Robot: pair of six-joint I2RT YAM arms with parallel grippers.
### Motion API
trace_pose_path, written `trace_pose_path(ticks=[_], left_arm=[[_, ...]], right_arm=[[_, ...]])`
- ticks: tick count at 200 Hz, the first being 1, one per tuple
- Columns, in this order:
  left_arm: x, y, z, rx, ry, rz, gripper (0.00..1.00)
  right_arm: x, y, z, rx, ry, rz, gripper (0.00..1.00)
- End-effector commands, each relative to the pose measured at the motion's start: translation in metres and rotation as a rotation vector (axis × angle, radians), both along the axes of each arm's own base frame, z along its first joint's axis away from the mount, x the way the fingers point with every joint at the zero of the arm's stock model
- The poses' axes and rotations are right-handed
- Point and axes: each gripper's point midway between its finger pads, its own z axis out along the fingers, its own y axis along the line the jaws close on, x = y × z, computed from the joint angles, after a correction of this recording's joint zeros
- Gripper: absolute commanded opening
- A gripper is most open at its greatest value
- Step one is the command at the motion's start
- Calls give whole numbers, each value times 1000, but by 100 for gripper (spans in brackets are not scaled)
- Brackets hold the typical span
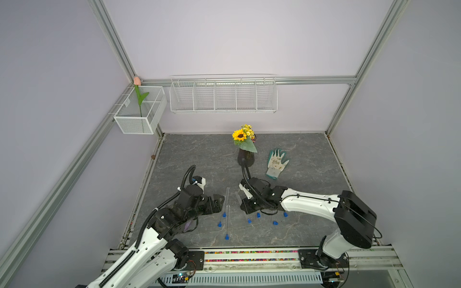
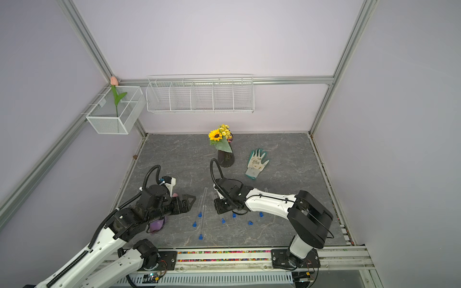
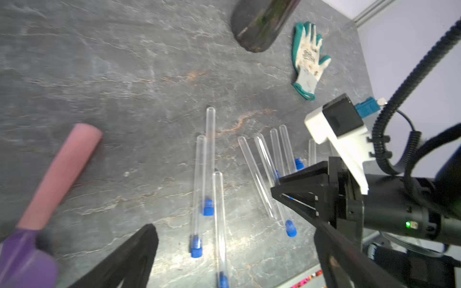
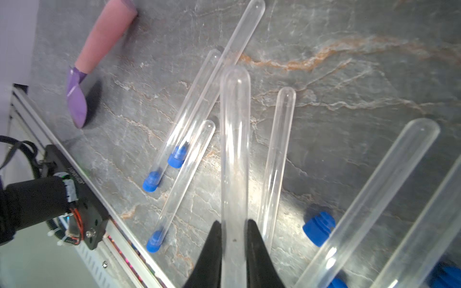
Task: Remove stoppers from test tubes
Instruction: Pick up the test tube at the center of the board.
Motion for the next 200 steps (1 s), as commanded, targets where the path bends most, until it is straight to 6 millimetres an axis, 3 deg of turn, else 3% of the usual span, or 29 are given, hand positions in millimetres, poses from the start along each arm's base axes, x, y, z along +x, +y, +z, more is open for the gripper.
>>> trace_pose_path(ticks=[1, 58, 87, 110, 115, 141, 200], left_arm=[[3, -40, 25, -170, 15, -133, 100], [18, -92, 55, -400, 36, -264, 100], [22, -112, 66, -409, 36, -345, 99], [21, -128, 77, -403, 18, -407, 98], [21, -131, 79, -406, 14, -414, 98], [24, -142, 86, -417, 3, -436, 95], [25, -149, 90, -423, 8, -448, 78]], right_arm=[[2, 1, 28, 123, -30, 23, 16], [6, -42, 78, 223, -80, -10, 16], [7, -55, 109, 287, -98, -19, 16], [3, -57, 117, 311, -83, -5, 17], [5, -53, 132, 338, -101, 1, 17], [3, -46, 146, 386, -98, 28, 16], [7, -37, 159, 424, -97, 45, 16]])
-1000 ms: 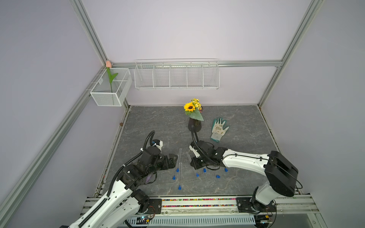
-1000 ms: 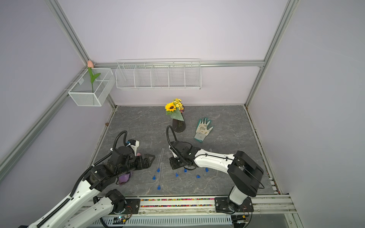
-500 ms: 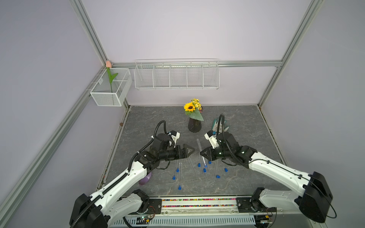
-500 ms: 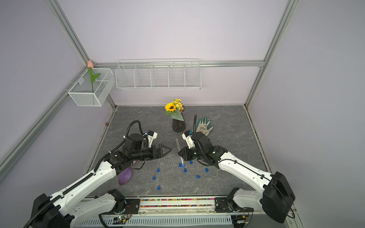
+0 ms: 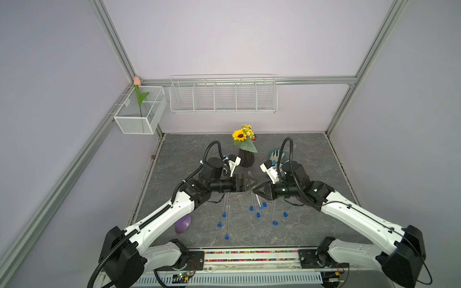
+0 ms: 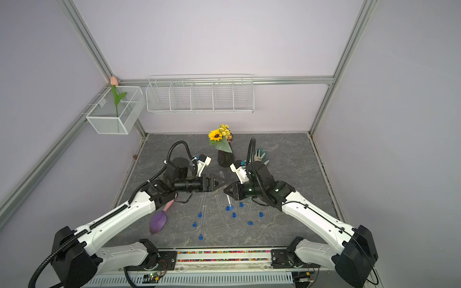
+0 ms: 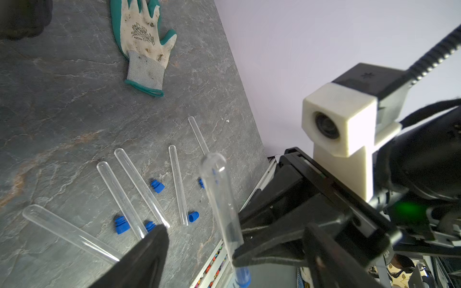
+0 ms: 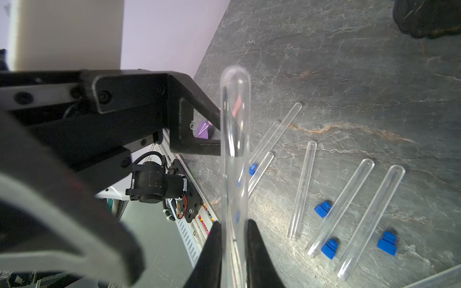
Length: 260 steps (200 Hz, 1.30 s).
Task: Remove stoppers from test tubes
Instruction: Pick up the test tube at the center of the board.
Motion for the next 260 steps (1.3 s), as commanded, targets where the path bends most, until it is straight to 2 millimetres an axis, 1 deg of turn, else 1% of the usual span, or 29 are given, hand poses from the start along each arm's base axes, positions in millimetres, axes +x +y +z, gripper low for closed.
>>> trace_pose_path(ticks=[1, 14, 38, 55, 89, 102, 143, 167, 193, 207, 223, 233, 238, 245, 260], left_arm=[[0, -6, 17, -36, -35, -21, 78], [1, -7, 17, -37, -33, -19, 70], [2, -7, 13, -29, -24, -16, 61], [3, -8, 11, -30, -18, -12, 58], [4, -9, 10, -43, -2, -4, 47], [4, -9, 10, -47, 2, -4, 40], [2, -6, 10, -46, 8, 11, 21], [2, -4, 5, -34, 20, 17, 10], [3, -2, 0, -18, 26, 29, 7], [3, -1, -2, -9, 29, 38, 7], [4, 1, -3, 2, 29, 46, 6], [4, 2, -4, 12, 27, 52, 5], [4, 4, -5, 18, 26, 56, 5], [5, 6, -5, 27, 20, 65, 5], [8, 10, -5, 41, 8, 92, 4]], right_arm=[[2, 7, 13, 37, -6, 24, 16], [2, 8, 14, 39, -7, 26, 16], [2, 10, 15, 48, -6, 28, 16], [1, 11, 13, 51, -2, 30, 16], [0, 14, 8, 48, 7, 30, 15], [0, 15, 8, 48, 7, 32, 15], [1, 14, 4, 37, 4, 23, 15], [2, 14, 2, 34, 5, 19, 15], [2, 13, 3, 31, -1, 16, 16], [2, 11, 3, 23, -8, 10, 24], [2, 8, 4, 13, -20, 4, 27], [3, 5, 4, 5, -27, -4, 30], [3, 4, 3, -2, -28, -8, 34], [4, 2, 2, -13, -31, -16, 42], [4, -3, 0, -39, -40, -25, 62]])
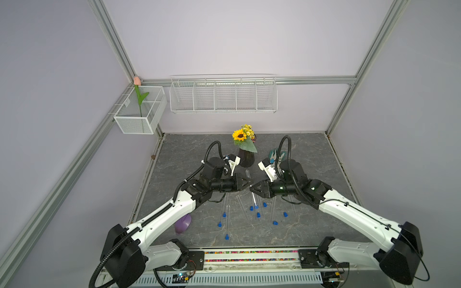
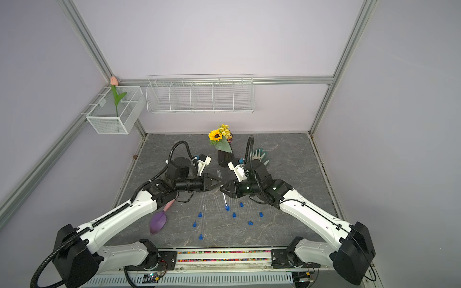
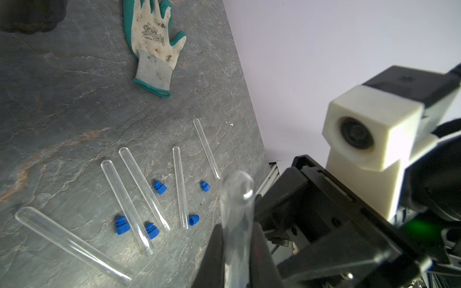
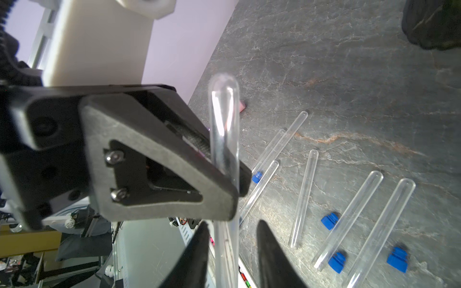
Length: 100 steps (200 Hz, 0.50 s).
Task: Remove stoppers from test tubes
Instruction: Pick up the test tube at the center of the board.
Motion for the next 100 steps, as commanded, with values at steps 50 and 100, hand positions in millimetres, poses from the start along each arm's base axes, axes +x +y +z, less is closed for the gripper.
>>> trace_pose_path(ticks=[50, 100], left_arm=[[13, 25, 8, 47, -47, 132, 2], [30, 50, 17, 22, -52, 285, 2]], right_arm=[[4, -41, 8, -120, -146, -110, 95], [17, -84, -7, -214, -235, -298, 89]])
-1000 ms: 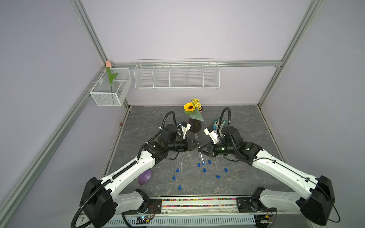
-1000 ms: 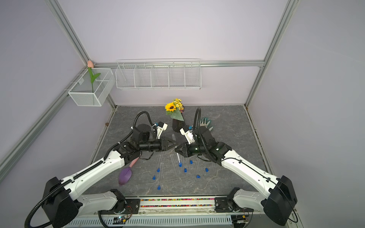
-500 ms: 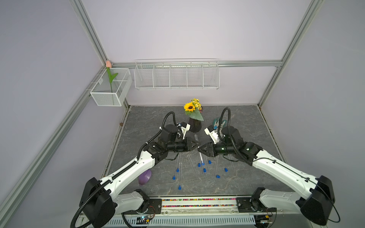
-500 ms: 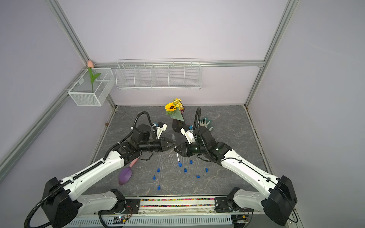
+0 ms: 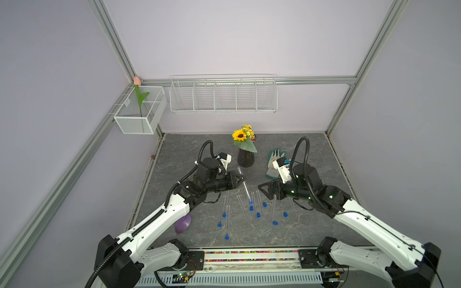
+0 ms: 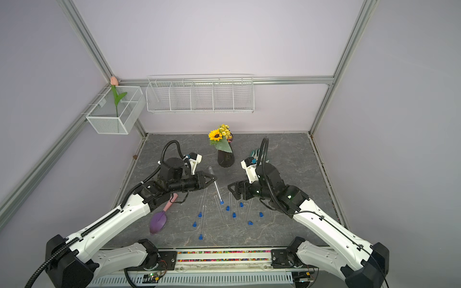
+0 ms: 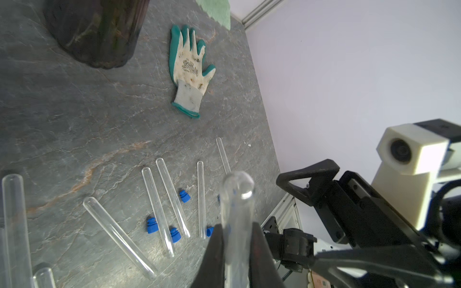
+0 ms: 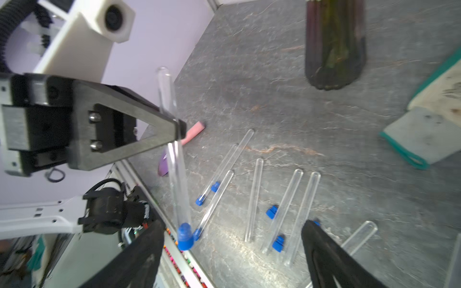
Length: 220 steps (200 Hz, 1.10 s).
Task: Remove stoppers from test tubes
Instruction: Pick up the test tube at the center of the board, then open the stopper on the test tube.
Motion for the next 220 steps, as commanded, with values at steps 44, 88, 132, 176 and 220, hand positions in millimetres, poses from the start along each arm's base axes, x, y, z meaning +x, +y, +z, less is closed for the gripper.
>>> trace_pose_path(ticks=[44, 88, 132, 176, 220], left_arm=[[32, 43, 1, -122, 45, 283, 2], [44, 45, -3, -242, 151, 352, 2], [48, 58, -6, -354, 231, 435, 2], [45, 65, -7, -391, 248, 469, 1], [44, 71, -2, -413, 238, 496, 0]], right_arm=[[-5, -8, -13, 46, 53, -22, 91], [-17, 22, -3, 240, 106, 96, 94], [-18, 41, 4, 373, 144, 147, 99], [-14, 56, 9, 471, 184, 179, 80], [-14, 74, 11, 498, 203, 214, 67]])
